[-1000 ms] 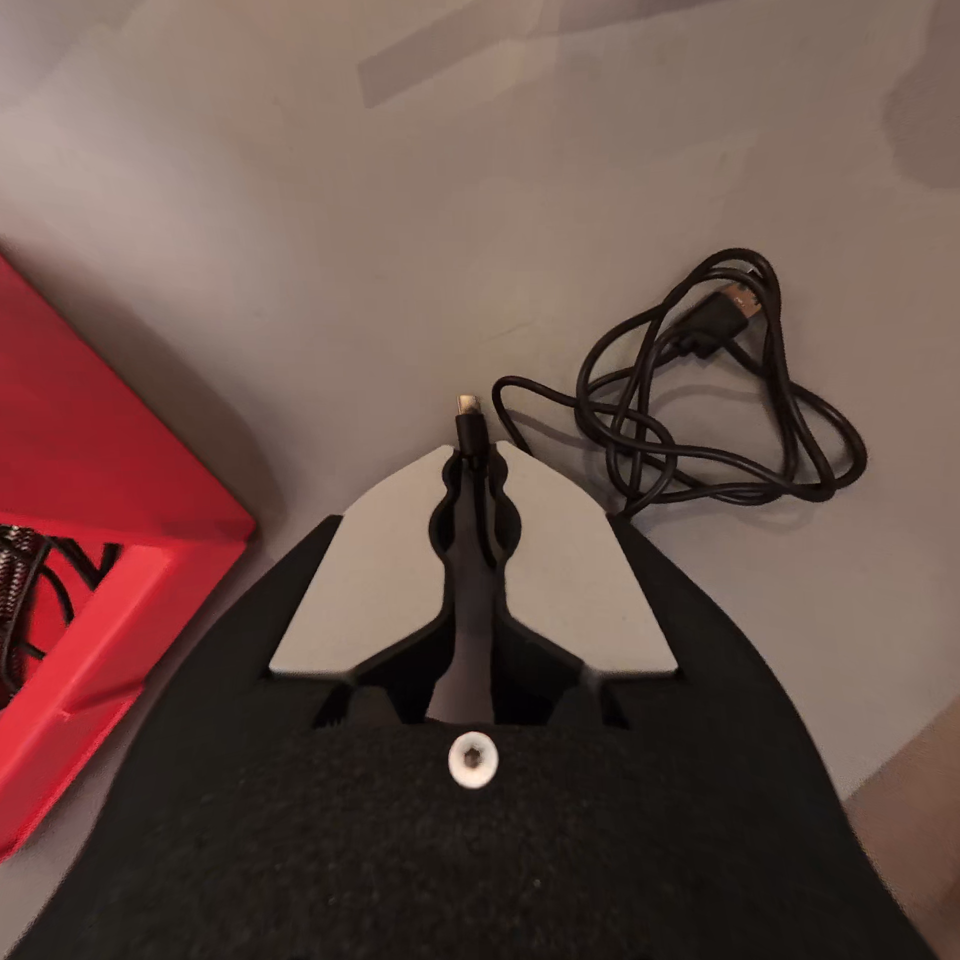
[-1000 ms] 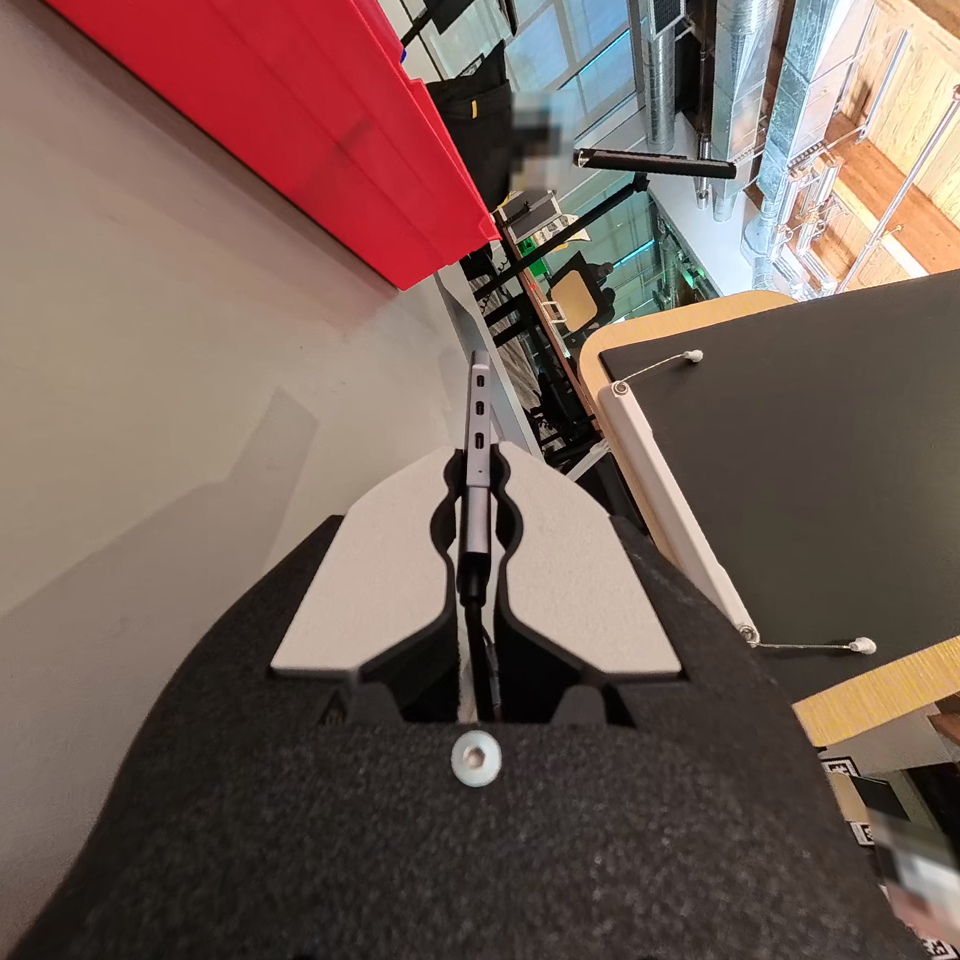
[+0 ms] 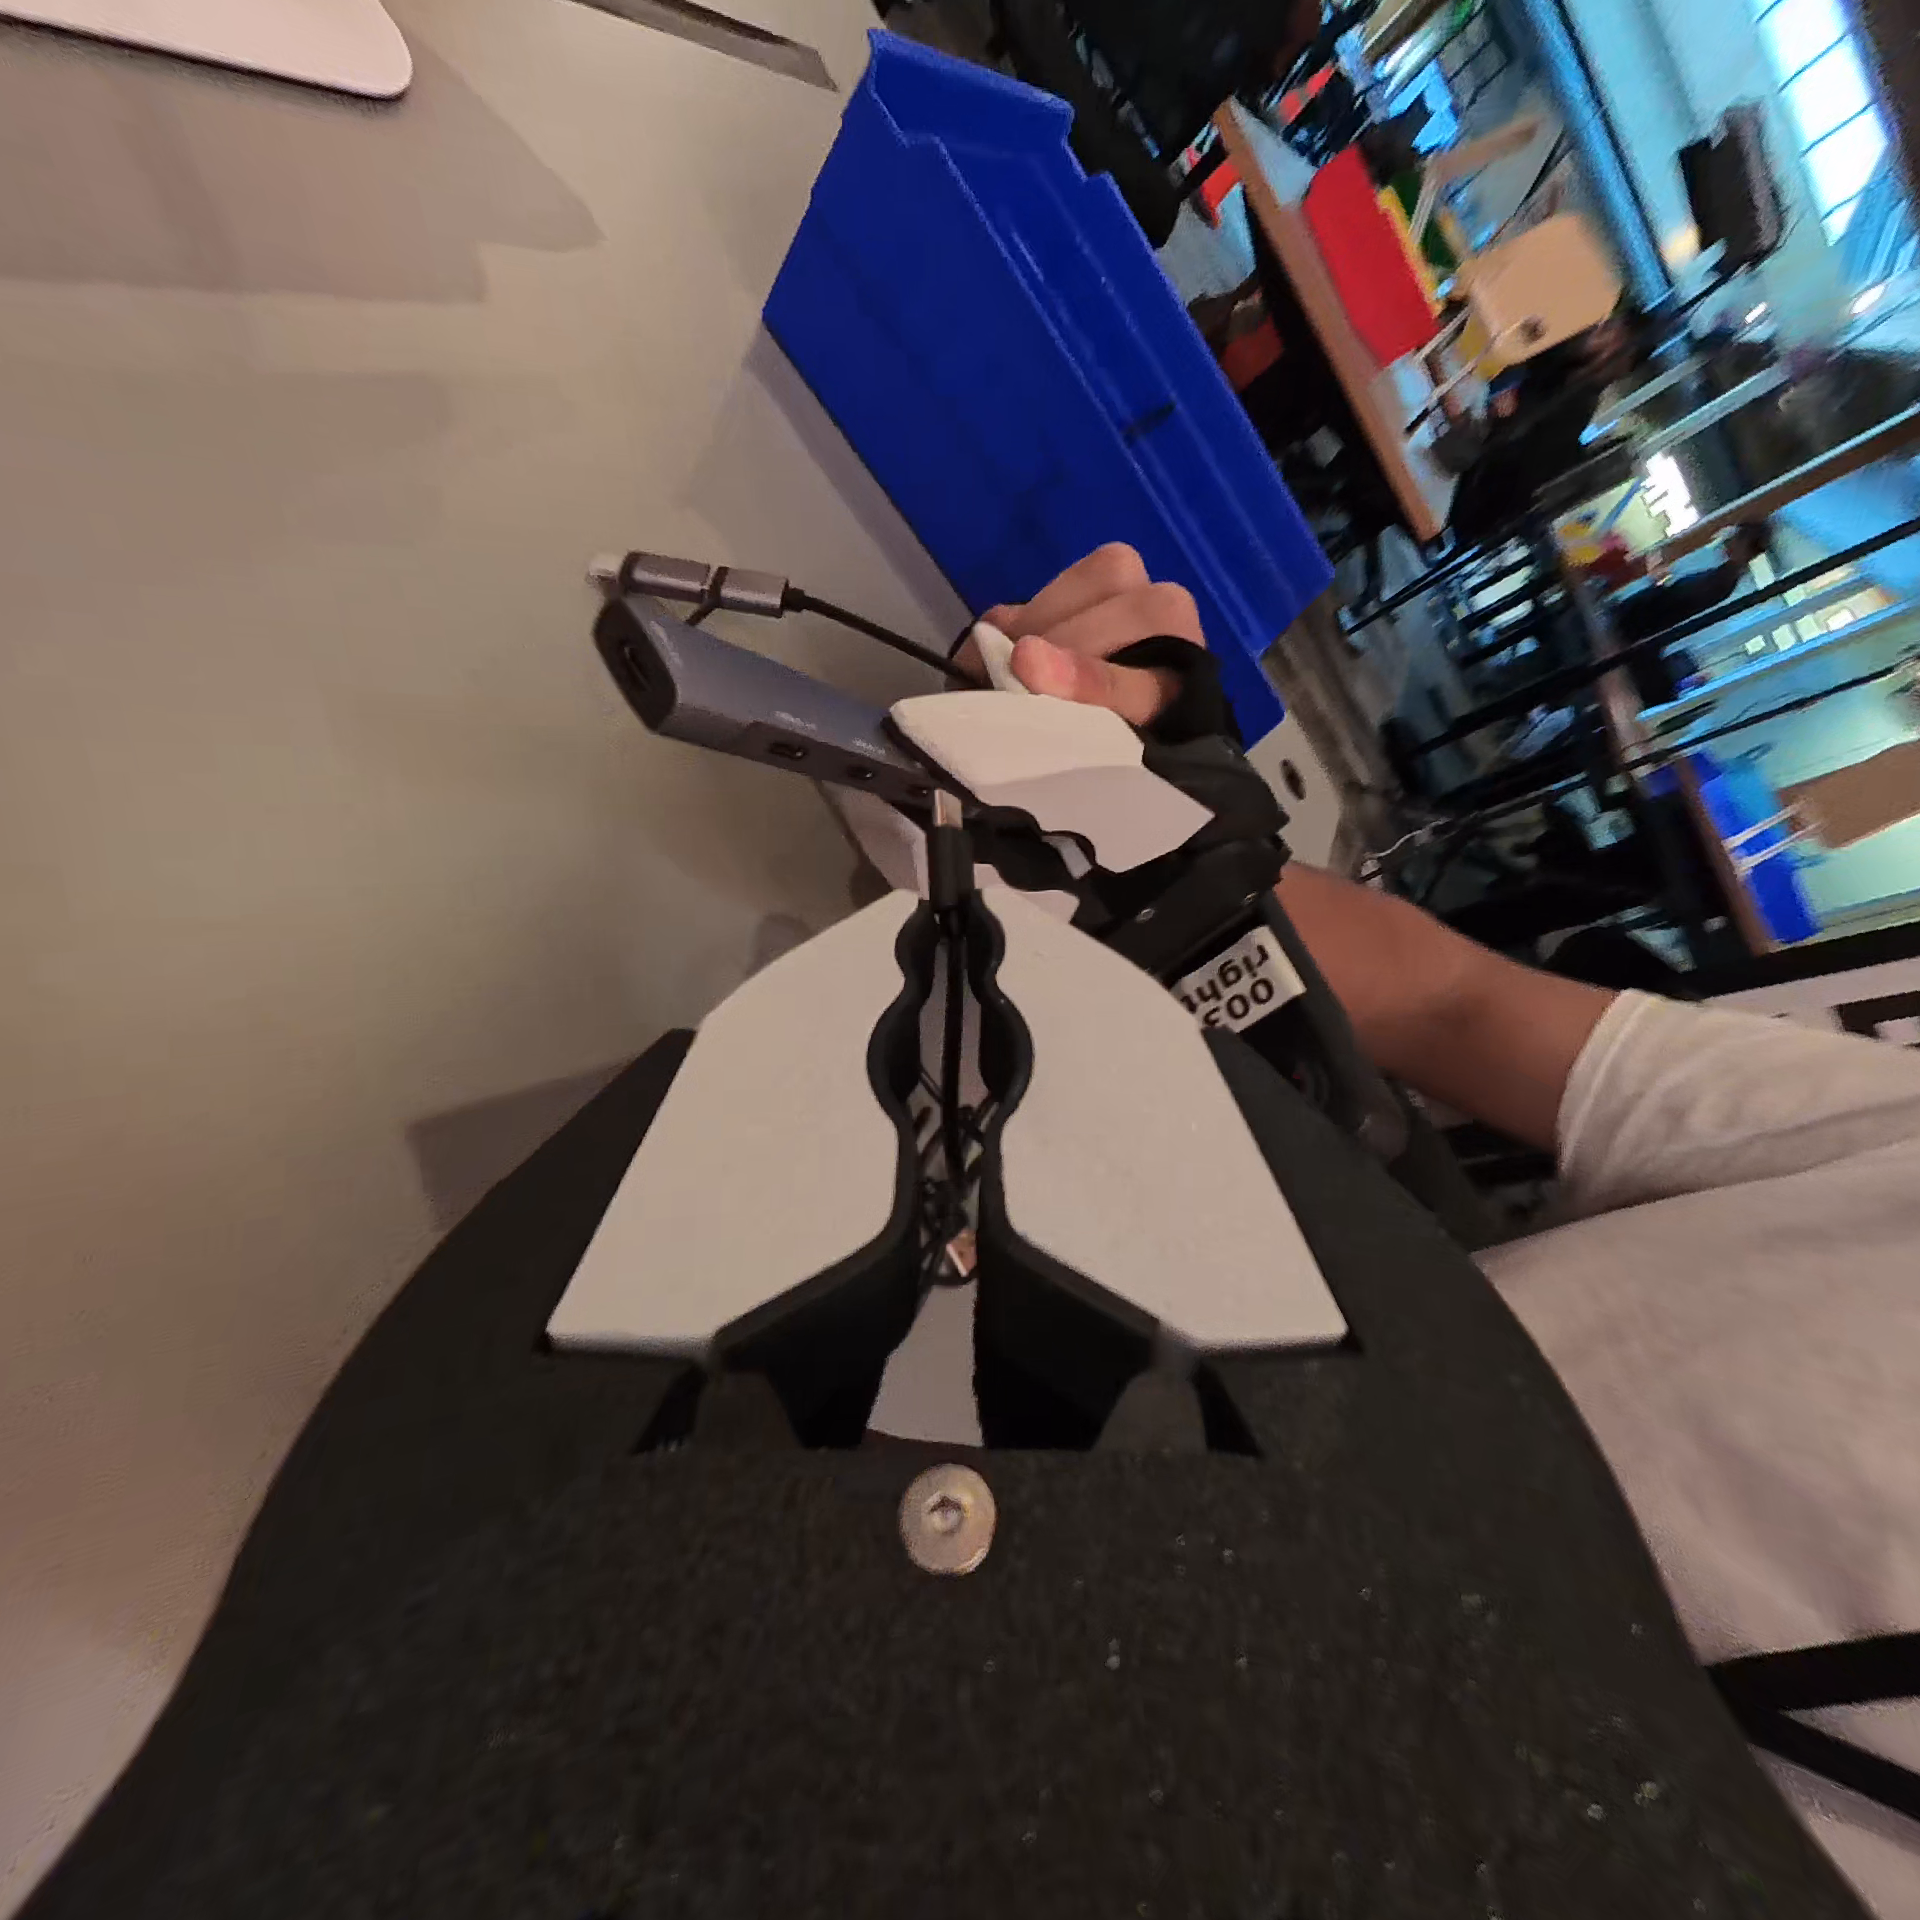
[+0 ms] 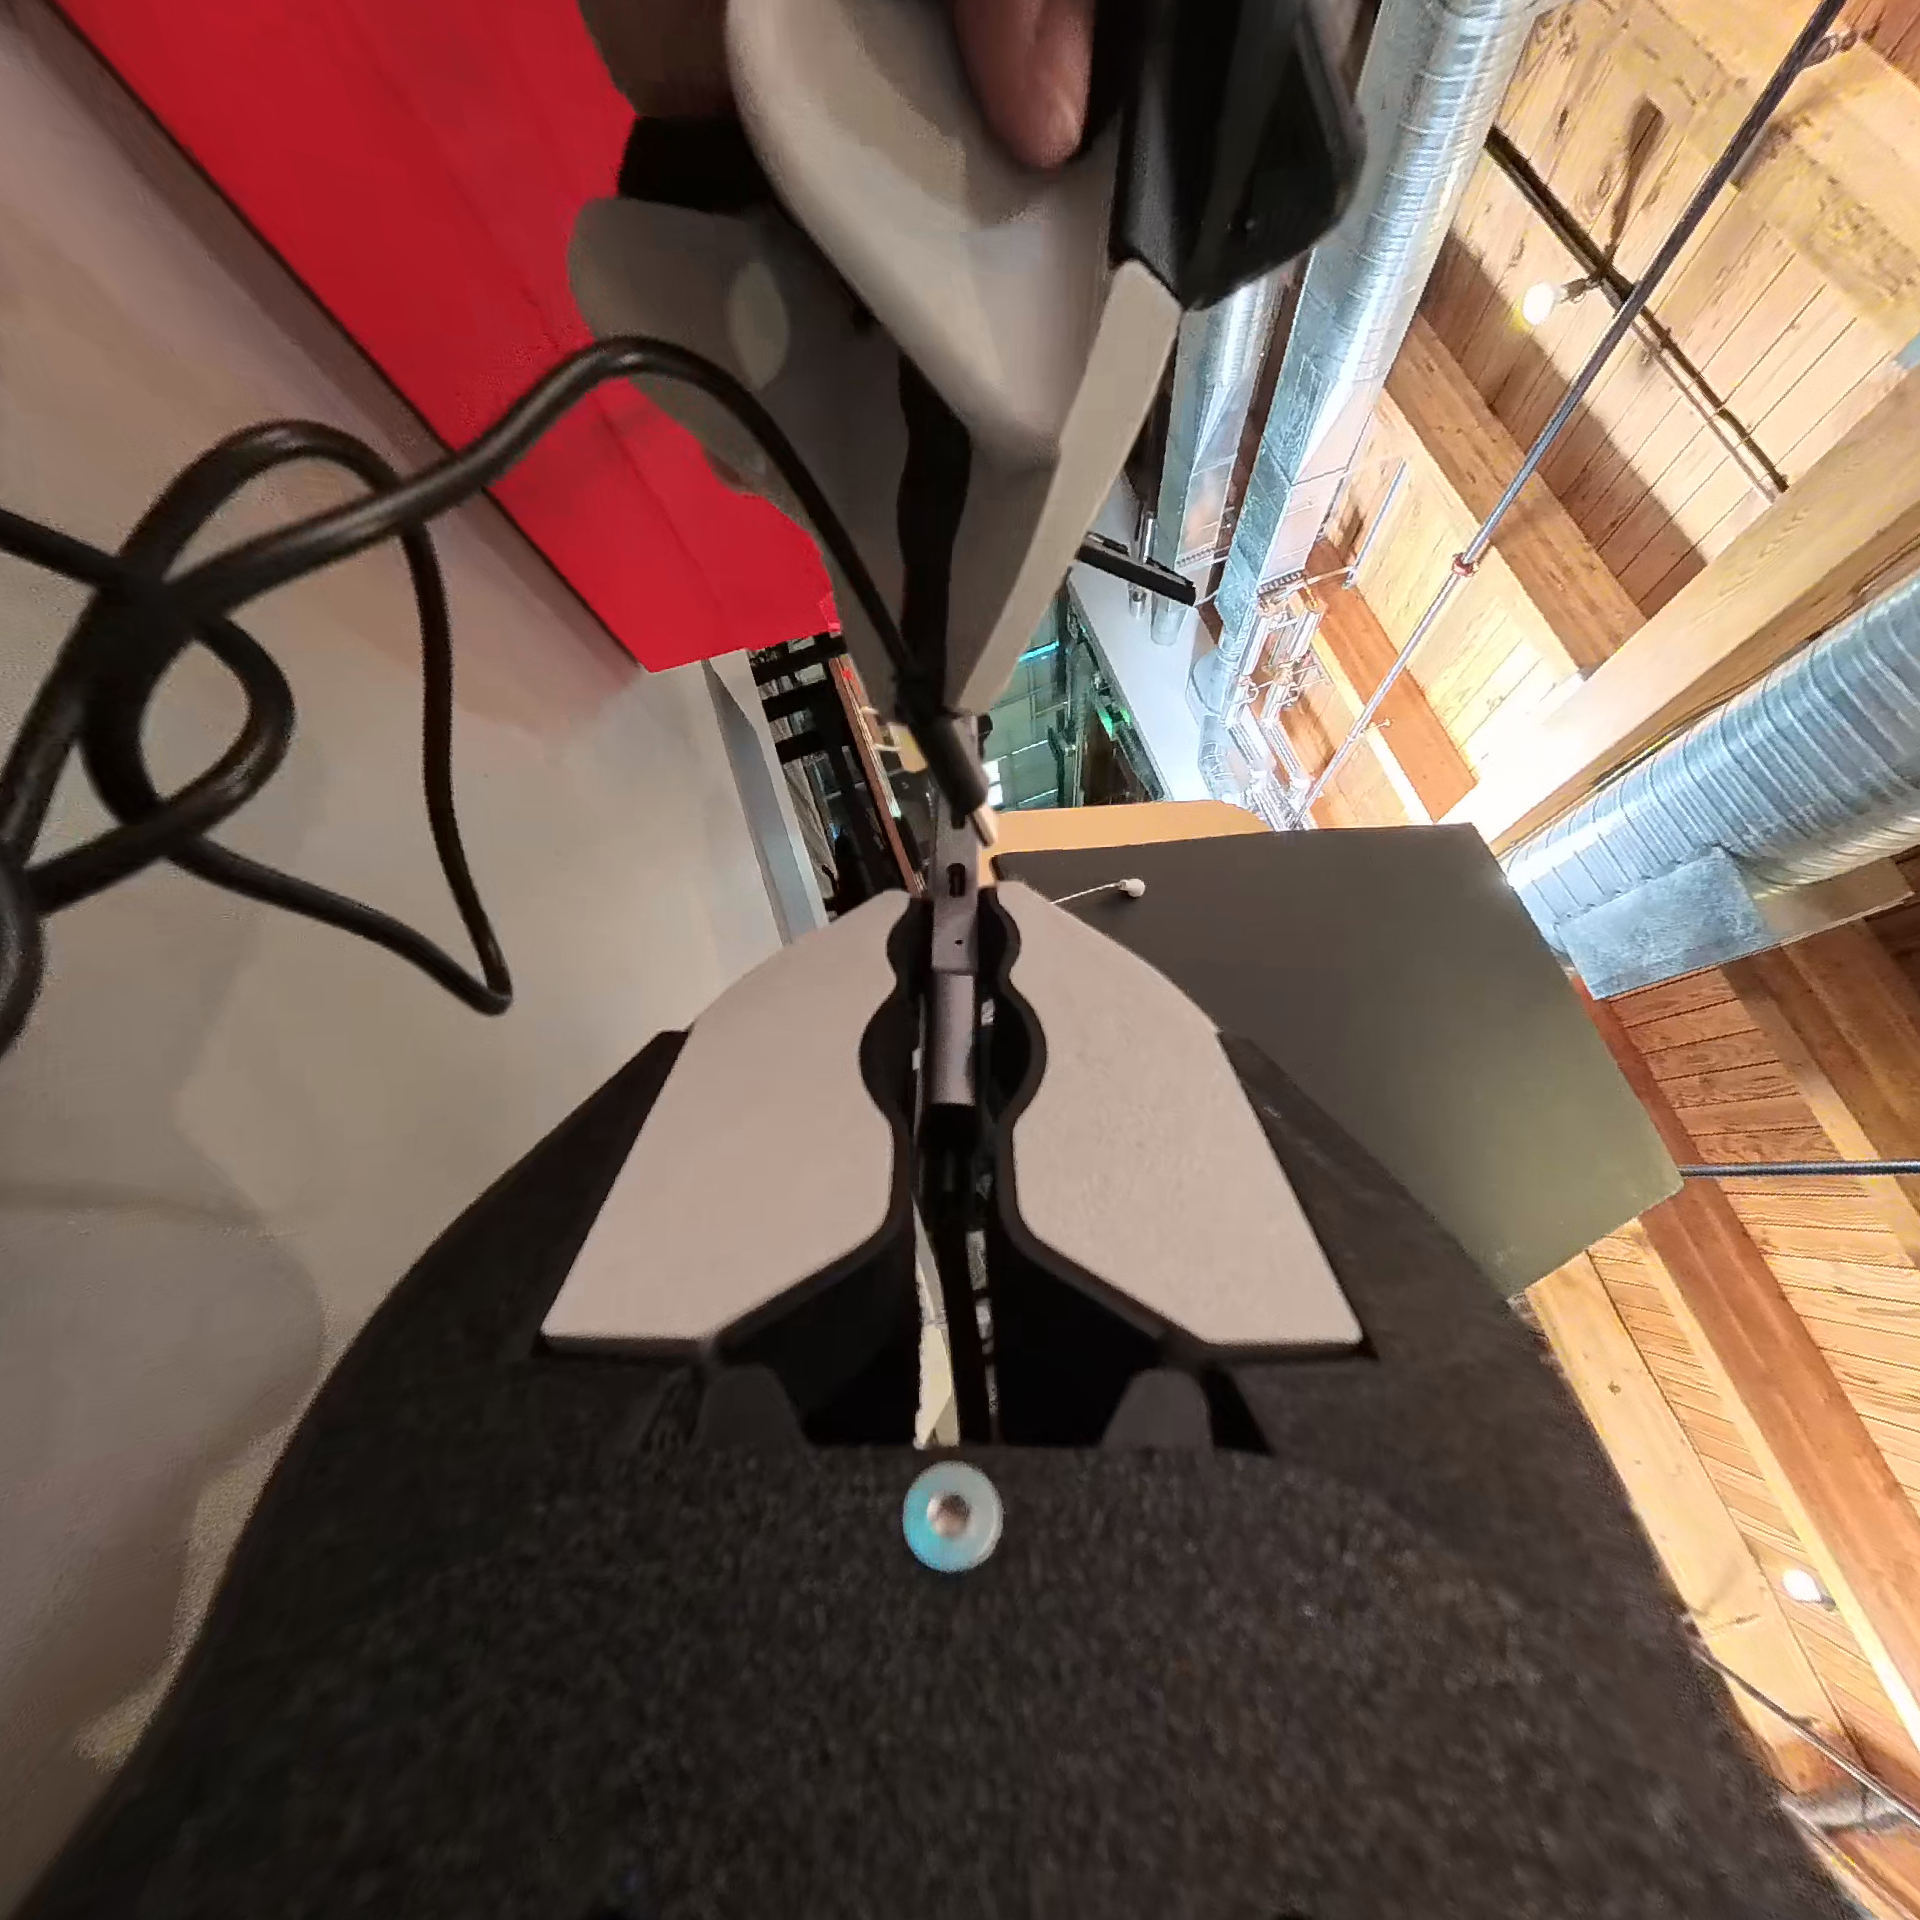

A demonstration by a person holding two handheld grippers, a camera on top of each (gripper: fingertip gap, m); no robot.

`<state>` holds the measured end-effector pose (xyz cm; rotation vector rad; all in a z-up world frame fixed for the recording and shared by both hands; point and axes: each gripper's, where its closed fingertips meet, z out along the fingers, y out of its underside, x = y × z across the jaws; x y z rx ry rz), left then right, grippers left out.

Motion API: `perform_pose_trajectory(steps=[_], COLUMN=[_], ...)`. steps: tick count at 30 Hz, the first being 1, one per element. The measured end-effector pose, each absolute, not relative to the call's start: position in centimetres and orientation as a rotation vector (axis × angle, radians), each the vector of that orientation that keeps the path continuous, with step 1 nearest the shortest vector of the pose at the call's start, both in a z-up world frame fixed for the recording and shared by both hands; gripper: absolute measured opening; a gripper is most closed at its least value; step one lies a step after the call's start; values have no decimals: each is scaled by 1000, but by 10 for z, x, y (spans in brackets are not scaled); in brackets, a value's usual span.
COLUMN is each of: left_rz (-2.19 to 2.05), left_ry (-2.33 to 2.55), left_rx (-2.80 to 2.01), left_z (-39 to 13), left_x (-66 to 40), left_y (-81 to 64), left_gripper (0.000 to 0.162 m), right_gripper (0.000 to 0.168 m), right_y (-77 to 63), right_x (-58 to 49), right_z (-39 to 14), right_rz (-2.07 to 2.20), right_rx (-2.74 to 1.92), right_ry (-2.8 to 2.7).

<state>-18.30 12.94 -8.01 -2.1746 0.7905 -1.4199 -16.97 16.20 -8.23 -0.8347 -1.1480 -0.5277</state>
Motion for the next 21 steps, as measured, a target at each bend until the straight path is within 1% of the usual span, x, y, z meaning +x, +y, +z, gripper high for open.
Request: perform_pose_trajectory(steps=[5, 21], left_rz=[-1565, -1595], left_ry=[688, 535], left_rx=[-2182, -2224], left_z=[-83, -90], left_x=[-178, -179], left_y=[127, 138], left_gripper=[5, 5], right_gripper=[9, 9], right_y=[163, 166], right_x=[-170, -170], right_z=[-83, -87], right_rz=[-550, -684], right_rx=[-825, -756], right_ry=[-1153, -1206])
